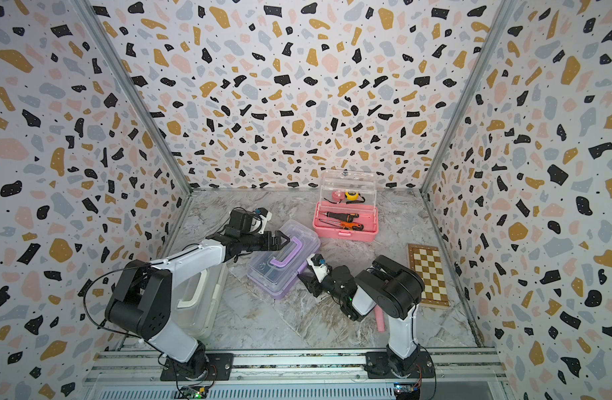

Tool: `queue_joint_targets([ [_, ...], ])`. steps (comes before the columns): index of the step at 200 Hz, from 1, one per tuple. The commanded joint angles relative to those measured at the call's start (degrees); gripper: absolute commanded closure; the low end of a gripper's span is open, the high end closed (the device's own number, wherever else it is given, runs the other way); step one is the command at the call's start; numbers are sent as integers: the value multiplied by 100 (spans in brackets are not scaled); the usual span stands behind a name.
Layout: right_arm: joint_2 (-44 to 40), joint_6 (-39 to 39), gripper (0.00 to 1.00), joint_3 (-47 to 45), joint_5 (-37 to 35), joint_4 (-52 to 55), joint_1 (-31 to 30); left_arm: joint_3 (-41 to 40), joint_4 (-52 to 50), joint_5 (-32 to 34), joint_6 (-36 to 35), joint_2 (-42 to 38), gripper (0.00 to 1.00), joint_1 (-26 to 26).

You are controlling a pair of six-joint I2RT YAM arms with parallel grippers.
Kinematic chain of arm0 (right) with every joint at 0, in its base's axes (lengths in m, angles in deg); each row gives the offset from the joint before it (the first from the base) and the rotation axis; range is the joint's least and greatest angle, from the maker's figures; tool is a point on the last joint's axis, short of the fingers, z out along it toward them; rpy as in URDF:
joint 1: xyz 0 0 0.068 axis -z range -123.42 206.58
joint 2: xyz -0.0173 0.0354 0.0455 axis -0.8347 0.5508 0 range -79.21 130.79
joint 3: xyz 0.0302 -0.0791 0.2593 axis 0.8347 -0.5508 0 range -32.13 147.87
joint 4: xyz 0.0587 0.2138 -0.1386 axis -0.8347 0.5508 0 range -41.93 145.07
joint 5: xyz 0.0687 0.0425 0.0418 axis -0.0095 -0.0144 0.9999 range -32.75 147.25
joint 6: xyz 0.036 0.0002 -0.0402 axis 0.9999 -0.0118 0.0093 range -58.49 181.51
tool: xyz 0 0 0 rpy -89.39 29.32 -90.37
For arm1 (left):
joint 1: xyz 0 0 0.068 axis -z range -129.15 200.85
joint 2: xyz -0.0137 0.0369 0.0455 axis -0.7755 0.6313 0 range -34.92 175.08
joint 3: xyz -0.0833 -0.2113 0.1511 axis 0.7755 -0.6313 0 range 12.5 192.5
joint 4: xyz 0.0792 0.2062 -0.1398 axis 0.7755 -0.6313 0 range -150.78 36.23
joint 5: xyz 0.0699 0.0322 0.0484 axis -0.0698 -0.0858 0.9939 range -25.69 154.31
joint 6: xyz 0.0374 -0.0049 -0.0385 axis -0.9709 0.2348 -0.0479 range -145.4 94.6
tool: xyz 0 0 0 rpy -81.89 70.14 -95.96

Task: Close toolboxes
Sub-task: Fasten the toolbox latch on the toolbox.

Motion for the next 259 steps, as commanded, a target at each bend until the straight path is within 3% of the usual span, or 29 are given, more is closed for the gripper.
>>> queue_joint_targets([
  [1, -473, -48, 58, -7, -113, 436, 12, -52, -94, -76, -125, 88, 0, -6],
  [110, -1643, -568, 59, 427, -201, 3002, 12, -278, -308, -50, -203, 61, 2, 2],
  [259, -1913, -769, 63, 1338, -532, 4739, -155, -521, -449, 21, -186, -19, 5, 278],
])
